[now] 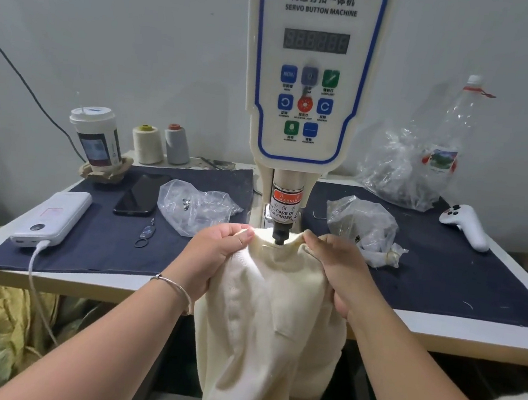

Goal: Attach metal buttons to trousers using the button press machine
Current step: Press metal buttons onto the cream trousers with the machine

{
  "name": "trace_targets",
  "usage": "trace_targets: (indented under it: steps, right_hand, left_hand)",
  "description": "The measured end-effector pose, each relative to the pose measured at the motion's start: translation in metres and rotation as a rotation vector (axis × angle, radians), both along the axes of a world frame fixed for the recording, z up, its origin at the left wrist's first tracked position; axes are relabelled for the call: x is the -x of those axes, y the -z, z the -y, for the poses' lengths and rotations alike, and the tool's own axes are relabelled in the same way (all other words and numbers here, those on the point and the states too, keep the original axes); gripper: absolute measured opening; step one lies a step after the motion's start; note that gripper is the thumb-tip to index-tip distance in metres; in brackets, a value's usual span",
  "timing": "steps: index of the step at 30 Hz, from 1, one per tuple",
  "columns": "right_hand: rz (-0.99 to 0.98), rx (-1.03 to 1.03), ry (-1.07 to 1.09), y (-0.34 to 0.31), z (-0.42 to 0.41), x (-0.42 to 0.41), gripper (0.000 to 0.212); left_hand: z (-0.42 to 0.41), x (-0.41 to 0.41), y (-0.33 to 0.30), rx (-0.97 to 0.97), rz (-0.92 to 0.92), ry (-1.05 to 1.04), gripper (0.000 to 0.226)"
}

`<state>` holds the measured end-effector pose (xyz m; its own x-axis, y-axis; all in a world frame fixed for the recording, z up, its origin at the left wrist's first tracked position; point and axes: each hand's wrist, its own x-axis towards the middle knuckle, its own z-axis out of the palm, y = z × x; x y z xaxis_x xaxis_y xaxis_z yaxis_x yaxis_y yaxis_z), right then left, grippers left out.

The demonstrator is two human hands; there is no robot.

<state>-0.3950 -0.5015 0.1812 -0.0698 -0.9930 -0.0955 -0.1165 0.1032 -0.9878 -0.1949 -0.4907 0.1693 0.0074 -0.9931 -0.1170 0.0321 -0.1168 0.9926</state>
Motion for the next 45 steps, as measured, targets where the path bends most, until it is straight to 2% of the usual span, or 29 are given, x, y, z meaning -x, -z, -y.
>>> trace_targets:
  steps: [4,5,7,8,11,13,18,22,27,31,35,39,43,45]
  right_hand:
    - [-0.263,0.057,0.106,0.011,0.009,-0.005,0.036]
    - [-0.279,0.069,0.121,0.013,0.010,-0.006,0.036]
    - [-0.294,0.094,0.130,0.017,0.011,-0.006,0.035]
    - [-0.294,0.106,0.136,0.020,0.010,-0.005,0.035]
    - [-0.283,0.177,0.162,0.027,0.005,-0.003,0.026]
    - [-0.351,0.223,0.164,0.031,0.002,-0.005,0.018]
    - [-0.585,0.281,0.168,0.038,-0.009,-0.005,0.018]
    - [-0.797,0.390,0.208,0.045,-0.017,-0.008,0.014]
    - [-0.961,0.440,0.249,0.054,-0.022,-0.012,0.010]
    - [-1.025,0.458,0.298,0.056,-0.025,-0.018,0.006]
    - [-1.121,0.438,0.271,0.053,-0.025,-0.022,0.026]
    - [-1.169,0.431,0.224,0.055,-0.027,-0.024,0.013]
    - [-1.195,0.483,0.266,0.054,-0.027,-0.026,0.027]
    - [-1.211,0.478,0.275,0.057,-0.026,-0.027,0.026]
  left_hand:
    - [0.003,0.006,0.002,0.007,0.298,0.028,0.024]
    - [0.003,0.006,0.000,0.015,0.310,0.043,0.030]
    - [0.001,0.005,-0.004,0.034,0.283,0.089,0.058]
    - [0.001,0.005,-0.004,0.047,0.297,0.106,0.063]
    - [0.001,0.009,-0.001,0.089,0.426,0.076,0.051]
    - [0.002,0.012,0.002,0.115,0.465,0.052,0.040]
    - [0.003,0.011,0.012,0.245,0.479,0.062,0.044]
    - [0.003,0.007,0.019,0.336,0.480,0.087,0.020]
    - [0.000,0.005,0.030,0.381,0.442,0.103,0.016]
    - [-0.001,0.004,0.033,0.388,0.448,0.099,0.014]
    - [0.001,0.006,0.030,0.374,0.398,0.105,0.016]
    - [0.001,0.007,0.028,0.386,0.377,0.103,0.016]
    - [0.000,0.009,0.027,0.387,0.341,0.111,0.016]
    - [0.000,0.010,0.027,0.386,0.336,0.112,0.017]
